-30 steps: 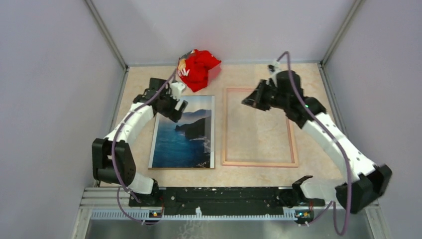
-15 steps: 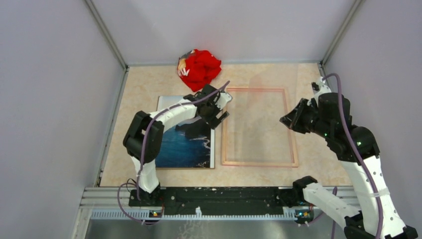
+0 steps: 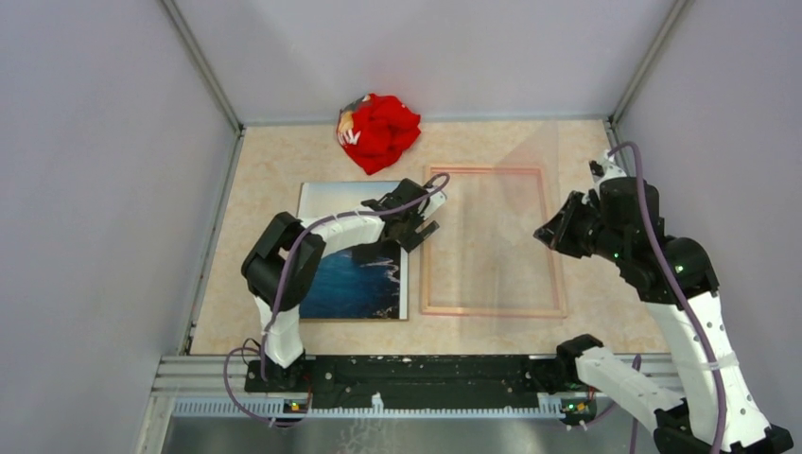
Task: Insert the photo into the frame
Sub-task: Move the photo to the center of the board, then move the photo frame to the center of the board.
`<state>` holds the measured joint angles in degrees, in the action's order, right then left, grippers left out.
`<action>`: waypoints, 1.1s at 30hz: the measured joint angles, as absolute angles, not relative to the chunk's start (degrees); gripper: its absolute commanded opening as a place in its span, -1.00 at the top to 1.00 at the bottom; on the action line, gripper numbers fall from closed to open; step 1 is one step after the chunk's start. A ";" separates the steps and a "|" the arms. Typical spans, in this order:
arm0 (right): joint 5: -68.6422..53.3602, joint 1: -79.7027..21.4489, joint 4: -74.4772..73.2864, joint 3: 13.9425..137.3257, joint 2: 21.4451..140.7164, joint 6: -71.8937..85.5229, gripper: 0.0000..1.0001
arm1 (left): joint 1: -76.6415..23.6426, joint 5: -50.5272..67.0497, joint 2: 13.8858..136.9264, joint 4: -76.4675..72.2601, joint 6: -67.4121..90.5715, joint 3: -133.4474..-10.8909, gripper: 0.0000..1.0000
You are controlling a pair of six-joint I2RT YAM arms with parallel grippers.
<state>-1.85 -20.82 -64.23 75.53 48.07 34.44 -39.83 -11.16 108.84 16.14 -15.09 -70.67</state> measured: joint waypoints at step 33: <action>-4.60 -20.82 -62.28 76.25 51.07 34.02 1.00 | -35.99 11.66 116.09 30.98 -4.14 -87.94 -0.87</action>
<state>-4.60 -20.82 -62.28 76.25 51.07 34.02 -35.99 11.66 116.09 30.98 -4.14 -87.94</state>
